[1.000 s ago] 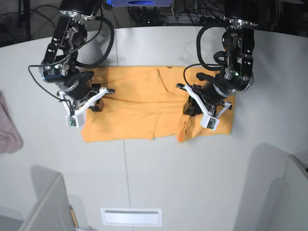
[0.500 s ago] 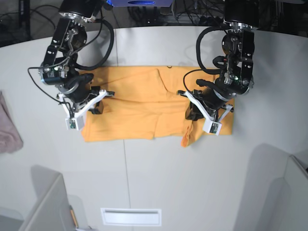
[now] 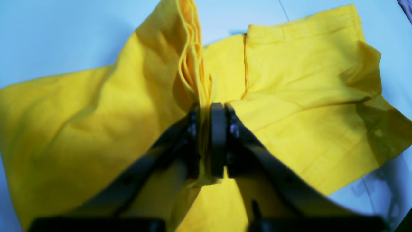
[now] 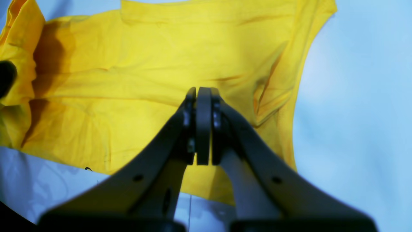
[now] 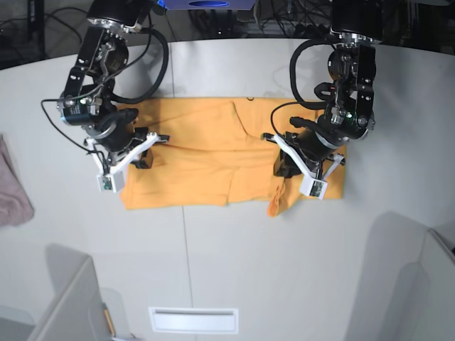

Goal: Fold the T-shirt properly
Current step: 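Fold the strip's end with the left gripper toward the right gripper, then release the left gripper and raise it away from the shirt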

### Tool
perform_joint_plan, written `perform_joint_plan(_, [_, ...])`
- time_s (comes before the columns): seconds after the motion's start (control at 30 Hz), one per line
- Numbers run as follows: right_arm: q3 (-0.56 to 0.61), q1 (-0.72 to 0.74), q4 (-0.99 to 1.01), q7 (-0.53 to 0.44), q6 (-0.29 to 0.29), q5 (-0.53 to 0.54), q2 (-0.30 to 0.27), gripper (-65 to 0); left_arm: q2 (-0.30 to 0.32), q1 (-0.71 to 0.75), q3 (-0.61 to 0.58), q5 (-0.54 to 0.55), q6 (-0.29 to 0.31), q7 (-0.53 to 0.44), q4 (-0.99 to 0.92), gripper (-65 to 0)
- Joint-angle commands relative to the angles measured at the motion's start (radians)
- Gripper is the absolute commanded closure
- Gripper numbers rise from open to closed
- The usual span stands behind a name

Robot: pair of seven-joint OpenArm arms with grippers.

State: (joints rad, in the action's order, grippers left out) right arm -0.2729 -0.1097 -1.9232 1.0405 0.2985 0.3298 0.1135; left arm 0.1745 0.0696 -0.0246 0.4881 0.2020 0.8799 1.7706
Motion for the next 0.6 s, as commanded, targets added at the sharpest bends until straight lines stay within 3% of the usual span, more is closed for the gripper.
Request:
perform_joint_plan(0.0, [-0.001,0.014,-0.015,-0.021,0.000,0.012,-0.001,0.0,0.003,-0.014,-0.001,0.016,0.003,-0.017,0.002,-16.6])
perform_joint_plan(0.13, [-0.001,0.014,-0.015,-0.019,0.000,0.012,-0.001,0.0,-0.017,-0.018,-0.001,0.016,0.003,-0.017,-0.041,-35.4])
perform_joint_plan(0.23, [-0.001,0.014,-0.015,-0.018,0.000,0.012,-0.001,0.0,-0.045,-0.018,-0.001,0.016,0.003,-0.017,-0.062,-44.1])
perform_joint_plan(0.4, [-0.001,0.014,-0.015,-0.018,0.000,0.012,-0.001,0.0,-0.108,-0.012,-0.001,0.016,0.003,-0.017,-0.053,-45.6])
perform_joint_plan(0.57, [-0.004,0.014,-0.014,-0.025,0.000,0.012,-0.004,0.0,-0.122,-0.006,-0.002,0.017,0.004,-0.015,-0.028,-45.6])
